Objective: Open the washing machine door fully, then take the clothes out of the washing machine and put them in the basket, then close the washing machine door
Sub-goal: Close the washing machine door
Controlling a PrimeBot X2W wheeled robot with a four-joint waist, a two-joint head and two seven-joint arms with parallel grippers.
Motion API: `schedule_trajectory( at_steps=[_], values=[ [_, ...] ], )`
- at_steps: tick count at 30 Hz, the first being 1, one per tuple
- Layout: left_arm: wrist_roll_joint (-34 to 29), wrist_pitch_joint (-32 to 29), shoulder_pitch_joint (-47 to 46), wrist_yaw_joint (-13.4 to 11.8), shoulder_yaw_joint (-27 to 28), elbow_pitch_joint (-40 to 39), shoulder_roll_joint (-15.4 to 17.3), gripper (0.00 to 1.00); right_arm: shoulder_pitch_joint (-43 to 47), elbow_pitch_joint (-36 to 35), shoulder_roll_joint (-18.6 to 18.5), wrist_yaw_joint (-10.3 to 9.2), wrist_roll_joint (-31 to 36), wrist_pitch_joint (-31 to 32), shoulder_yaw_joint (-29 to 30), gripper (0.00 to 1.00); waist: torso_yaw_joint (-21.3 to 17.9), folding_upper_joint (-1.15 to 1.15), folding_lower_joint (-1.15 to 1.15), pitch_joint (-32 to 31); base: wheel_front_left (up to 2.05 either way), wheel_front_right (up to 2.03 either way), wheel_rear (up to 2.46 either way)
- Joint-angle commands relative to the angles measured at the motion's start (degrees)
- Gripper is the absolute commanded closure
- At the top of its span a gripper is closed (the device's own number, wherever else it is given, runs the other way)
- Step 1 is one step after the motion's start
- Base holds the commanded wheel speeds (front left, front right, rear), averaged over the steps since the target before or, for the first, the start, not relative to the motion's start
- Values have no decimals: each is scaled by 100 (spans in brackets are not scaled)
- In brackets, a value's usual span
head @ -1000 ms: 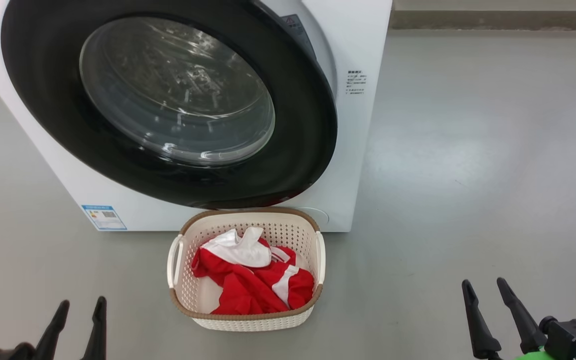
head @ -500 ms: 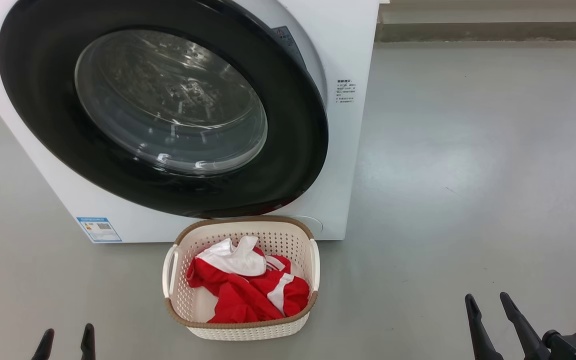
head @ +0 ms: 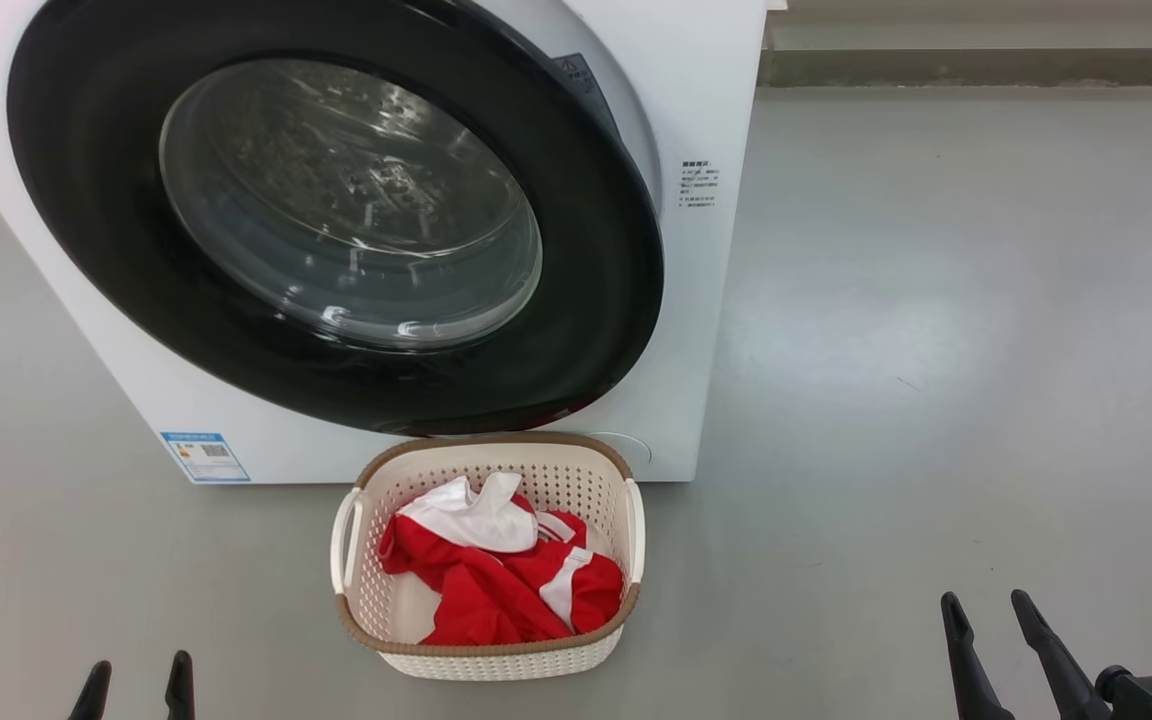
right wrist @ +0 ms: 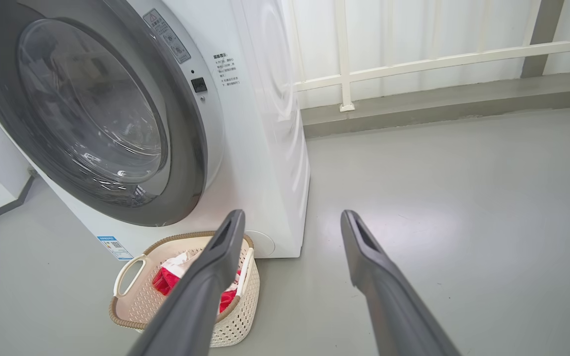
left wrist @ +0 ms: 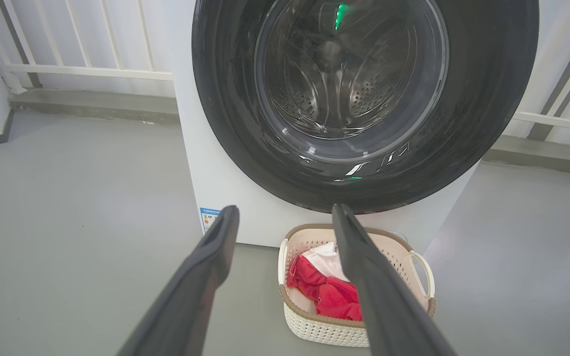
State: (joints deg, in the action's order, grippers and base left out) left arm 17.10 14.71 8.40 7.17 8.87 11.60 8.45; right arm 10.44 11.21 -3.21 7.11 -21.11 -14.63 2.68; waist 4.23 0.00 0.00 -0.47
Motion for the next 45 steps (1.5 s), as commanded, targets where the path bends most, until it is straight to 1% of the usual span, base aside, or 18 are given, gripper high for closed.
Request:
schedule_trajectory(
  at_steps=[1,8,9,10,11,12,13,21,24,28,35,45],
  values=[
    [-84,29,-92,32,191,-155,84,0,-132,-147,-76,37,12,-37,-127,0,15,0,0,0,0,0,0],
    [-132,29,-100,32,118,-175,31,0,-211,-133,-68,37,-16,-37,-194,0,122,0,0,7,0,0,0],
    [-141,29,-107,32,93,-176,20,0,-228,-134,-67,37,-24,-37,-212,9,155,0,0,10,0,0,0],
    [-149,29,-113,32,68,-176,7,0,-247,-133,-66,37,-33,-37,-229,42,187,0,0,13,0,0,0],
    [-159,29,-119,32,41,-177,-5,0,-271,-133,-64,37,-42,-37,-239,64,223,0,0,16,0,0,0],
    [-169,29,-128,32,11,-177,-19,0,-299,-133,-64,37,-51,-37,-257,81,261,0,0,17,0,0,0],
    [-181,29,-135,32,-22,-176,-31,0,-329,-134,-64,37,-60,-37,-280,100,302,0,0,18,0,0,0],
    [-232,29,-210,32,-268,-170,-179,0,-734,-74,-58,37,-134,-37,-457,100,714,0,0,23,0,0,0],
    [-224,29,-210,32,-281,-170,-217,0,-946,-43,-40,37,-161,-37,-530,100,785,0,0,35,0,0,0],
    [-207,29,-252,32,-335,-187,-270,0,-1448,98,-4,37,-204,-37,-714,100,937,0,0,121,0,0,0],
    [-169,29,-462,32,-458,-213,-343,0,-2494,547,24,37,-238,-37,-927,100,1203,0,0,402,0,0,0],
    [-30,29,-920,32,-719,-220,-482,0,-3846,1310,28,37,-182,-37,-886,100,1547,0,0,987,0,0,0]
  ],
)
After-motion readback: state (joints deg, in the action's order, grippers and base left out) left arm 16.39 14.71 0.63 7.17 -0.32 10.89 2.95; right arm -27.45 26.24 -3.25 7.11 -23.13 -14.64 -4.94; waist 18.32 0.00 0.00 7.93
